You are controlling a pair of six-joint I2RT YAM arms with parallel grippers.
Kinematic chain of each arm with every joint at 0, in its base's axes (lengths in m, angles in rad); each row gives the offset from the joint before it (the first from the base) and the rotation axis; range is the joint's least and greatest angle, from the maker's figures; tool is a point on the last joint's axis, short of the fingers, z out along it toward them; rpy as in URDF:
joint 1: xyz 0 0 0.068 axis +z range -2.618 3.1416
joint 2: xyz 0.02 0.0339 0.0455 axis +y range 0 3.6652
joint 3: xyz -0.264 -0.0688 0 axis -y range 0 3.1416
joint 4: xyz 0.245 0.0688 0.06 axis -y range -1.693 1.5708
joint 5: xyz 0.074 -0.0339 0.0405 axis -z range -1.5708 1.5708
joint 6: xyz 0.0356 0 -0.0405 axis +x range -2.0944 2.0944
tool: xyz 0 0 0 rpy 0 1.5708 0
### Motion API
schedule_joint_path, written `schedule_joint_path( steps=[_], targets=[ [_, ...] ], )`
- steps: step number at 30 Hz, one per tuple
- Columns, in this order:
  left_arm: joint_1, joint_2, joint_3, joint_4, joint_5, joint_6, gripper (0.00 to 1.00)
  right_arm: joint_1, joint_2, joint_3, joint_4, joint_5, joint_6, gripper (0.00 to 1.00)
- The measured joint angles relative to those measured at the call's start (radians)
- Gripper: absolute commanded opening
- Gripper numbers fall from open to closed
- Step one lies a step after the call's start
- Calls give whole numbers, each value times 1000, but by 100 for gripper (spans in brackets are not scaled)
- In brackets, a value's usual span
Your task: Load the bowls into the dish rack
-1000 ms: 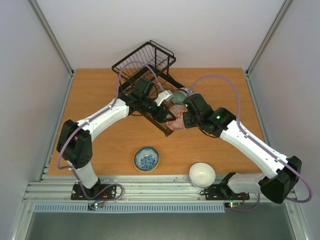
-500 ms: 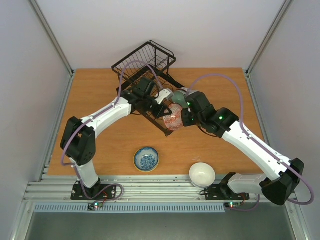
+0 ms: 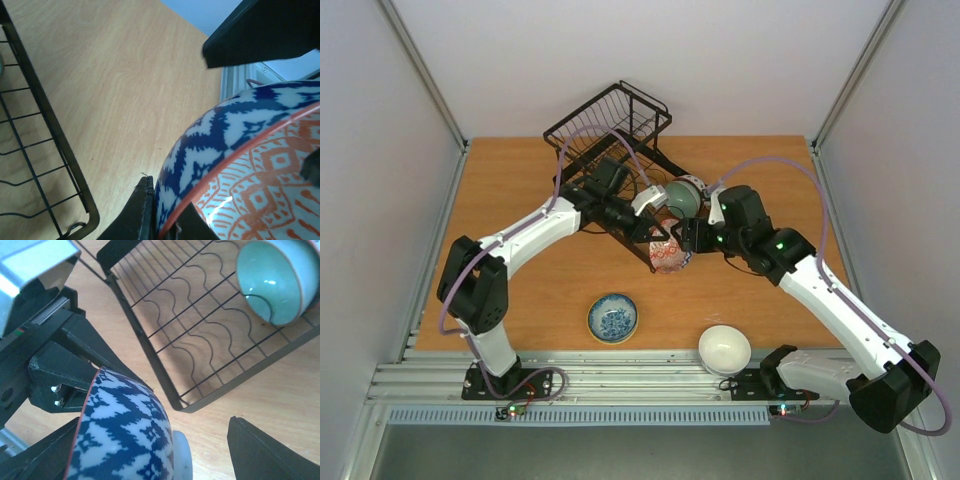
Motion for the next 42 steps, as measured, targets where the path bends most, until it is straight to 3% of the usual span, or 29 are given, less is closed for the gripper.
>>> schedule_joint_path(
  steps=[11,22,26,31,36,42],
  targets=[
    [4,-8,-13,0,26,11,1,-1,-56,-126,87,-110,101,78],
    [6,-8,-13,1,22,6,0,-1,-97,-162,109,-160,145,67],
    [6,-8,-13,1,17,5,0,-2,-104,-174,123,-167,163,51],
    [3,-13,-13,-19,-39,-40,0,-12,-98,-204,105,-112,160,4],
    [-32,-18,-12,-31,-140,-173,0,0,-29,-207,34,29,144,1],
    [-22,-31,-14,4,-137,-159,1,-1,-3,-129,-16,42,110,2]
  ],
)
